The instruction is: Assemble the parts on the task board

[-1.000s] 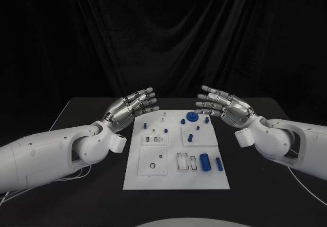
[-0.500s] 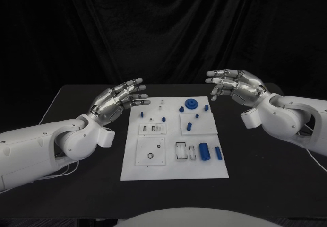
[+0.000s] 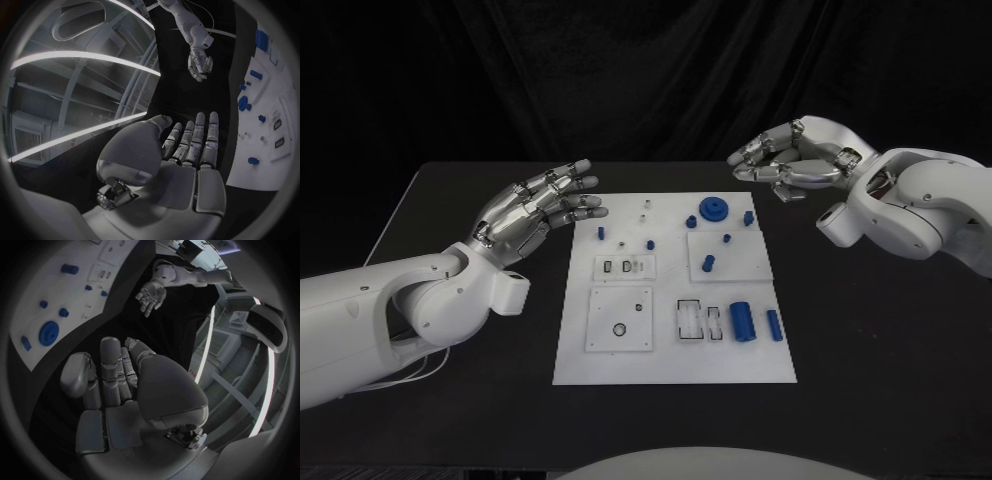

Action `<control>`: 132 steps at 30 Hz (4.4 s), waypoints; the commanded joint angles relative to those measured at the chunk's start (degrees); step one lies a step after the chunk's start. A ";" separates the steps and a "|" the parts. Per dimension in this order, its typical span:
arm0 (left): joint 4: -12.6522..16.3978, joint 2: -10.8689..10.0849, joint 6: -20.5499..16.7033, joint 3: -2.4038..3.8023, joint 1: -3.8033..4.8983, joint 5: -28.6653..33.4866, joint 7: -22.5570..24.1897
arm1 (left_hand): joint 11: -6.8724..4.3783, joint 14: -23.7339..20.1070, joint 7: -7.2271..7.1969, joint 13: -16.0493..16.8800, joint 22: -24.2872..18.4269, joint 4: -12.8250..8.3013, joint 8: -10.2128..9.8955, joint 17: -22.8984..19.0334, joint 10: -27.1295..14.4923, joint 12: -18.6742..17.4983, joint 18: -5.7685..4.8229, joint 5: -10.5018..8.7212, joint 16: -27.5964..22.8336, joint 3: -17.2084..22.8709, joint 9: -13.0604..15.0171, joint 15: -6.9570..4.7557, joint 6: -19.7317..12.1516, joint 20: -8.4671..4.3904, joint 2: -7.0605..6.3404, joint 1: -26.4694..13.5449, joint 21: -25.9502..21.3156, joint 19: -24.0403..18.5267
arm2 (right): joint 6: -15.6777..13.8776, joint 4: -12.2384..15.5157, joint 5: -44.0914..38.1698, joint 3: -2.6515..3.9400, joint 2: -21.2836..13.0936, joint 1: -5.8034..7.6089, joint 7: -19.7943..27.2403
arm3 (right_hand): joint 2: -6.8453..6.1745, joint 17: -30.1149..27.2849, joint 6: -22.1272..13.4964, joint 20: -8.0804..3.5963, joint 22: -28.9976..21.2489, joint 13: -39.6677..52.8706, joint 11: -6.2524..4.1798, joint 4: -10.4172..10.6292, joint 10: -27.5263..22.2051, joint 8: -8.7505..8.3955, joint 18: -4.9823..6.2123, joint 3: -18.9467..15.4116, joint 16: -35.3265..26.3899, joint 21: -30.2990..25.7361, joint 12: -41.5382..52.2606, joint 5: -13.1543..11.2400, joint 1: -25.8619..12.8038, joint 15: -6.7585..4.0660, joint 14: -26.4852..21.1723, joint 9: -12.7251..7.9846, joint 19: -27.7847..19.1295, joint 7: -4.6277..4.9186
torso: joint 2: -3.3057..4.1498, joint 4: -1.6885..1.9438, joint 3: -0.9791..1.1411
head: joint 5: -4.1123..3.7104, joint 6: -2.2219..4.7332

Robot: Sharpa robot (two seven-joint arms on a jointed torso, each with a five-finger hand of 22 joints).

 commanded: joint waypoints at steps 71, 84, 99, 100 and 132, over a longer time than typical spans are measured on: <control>6.01 -5.34 -1.67 0.10 0.47 3.31 15.60 | 2.38 -7.73 1.25 1.26 -1.16 0.40 1.73 -1.60 0.51 3.91 -1.79 0.25 -2.44 4.39 0.39 1.94 3.07 0.92 0.51 -2.99 -2.68 -6.91 | -2.01 -0.77 -62.96 -0.04 9.19 0.35 -24.67 | -7.90 26.75 3.82 -0.52 13.15 0.59 -0.62 5.57 5.17 -8.78 -2.29 7.98 13.27 6.66 -7.68 -5.48 -1.11 -0.63 6.34 1.48 5.30 -3.45 | 8.39 2.64 -1.75 | -2.24 4.41; 5.50 -5.00 -1.10 0.01 0.47 3.57 15.07 | 2.66 -7.68 1.46 1.26 -1.22 0.36 1.73 -1.65 0.47 4.00 -1.82 0.24 -2.48 4.66 0.36 2.26 2.94 1.21 0.54 -2.99 -2.75 -6.92 | -4.13 -2.39 -61.57 -0.04 10.27 -1.31 -21.87 | -7.66 27.48 8.42 -0.53 13.52 0.74 -0.99 5.44 8.04 -7.43 -2.33 9.93 13.34 6.71 -7.75 -4.93 -0.96 -0.73 6.63 3.05 5.49 -2.86 | 8.44 2.77 -1.72 | -2.10 4.14; 4.93 -4.95 -0.98 -0.08 0.46 3.58 14.59 | 2.86 -7.64 1.60 1.26 -1.26 0.29 1.67 -1.70 0.41 4.05 -1.83 0.26 -2.50 4.98 0.32 2.46 2.70 1.40 0.66 -2.93 -2.79 -6.92 | -8.69 -2.37 -60.63 -0.03 9.95 -1.43 -21.44 | -6.63 28.01 15.95 -1.79 13.79 0.88 -2.57 5.25 13.41 -3.22 -2.35 9.70 13.05 6.61 -8.44 -5.72 -1.59 -2.07 6.89 7.98 5.61 -3.15 | 8.38 2.62 -1.72 | -1.56 4.63; 4.90 -4.96 -0.98 -0.09 0.46 3.58 14.56 | 2.86 -7.64 1.60 1.26 -1.26 0.29 1.67 -1.70 0.41 4.05 -1.83 0.26 -2.50 4.98 0.32 2.46 2.70 1.40 0.66 -2.93 -2.79 -6.92 | -8.82 -2.31 -60.61 -0.03 9.89 -1.39 -21.56 | -6.64 28.03 15.93 -1.80 13.80 0.87 -2.56 5.32 13.45 -3.20 -2.36 9.63 13.04 6.61 -8.51 -5.76 -1.71 -2.07 6.89 8.09 5.62 -3.20 | 8.38 2.62 -1.72 | -1.56 4.63; 4.69 -4.54 -1.11 -0.30 0.45 3.92 13.97 | 3.08 -7.59 1.78 1.26 -1.31 0.08 1.68 -1.74 0.32 4.12 -1.84 0.27 -2.51 5.34 0.30 2.70 2.64 1.63 0.62 -2.84 -2.85 -6.95 | -4.96 -12.67 -55.83 0.23 20.91 1.61 -22.38 | -6.60 28.54 15.12 -1.83 14.02 0.73 -2.50 5.85 13.52 -3.43 -2.41 9.26 13.11 6.63 -9.53 -5.75 -2.49 -2.04 7.05 9.19 5.74 -3.20 | 8.33 2.79 -1.75 | 0.37 6.05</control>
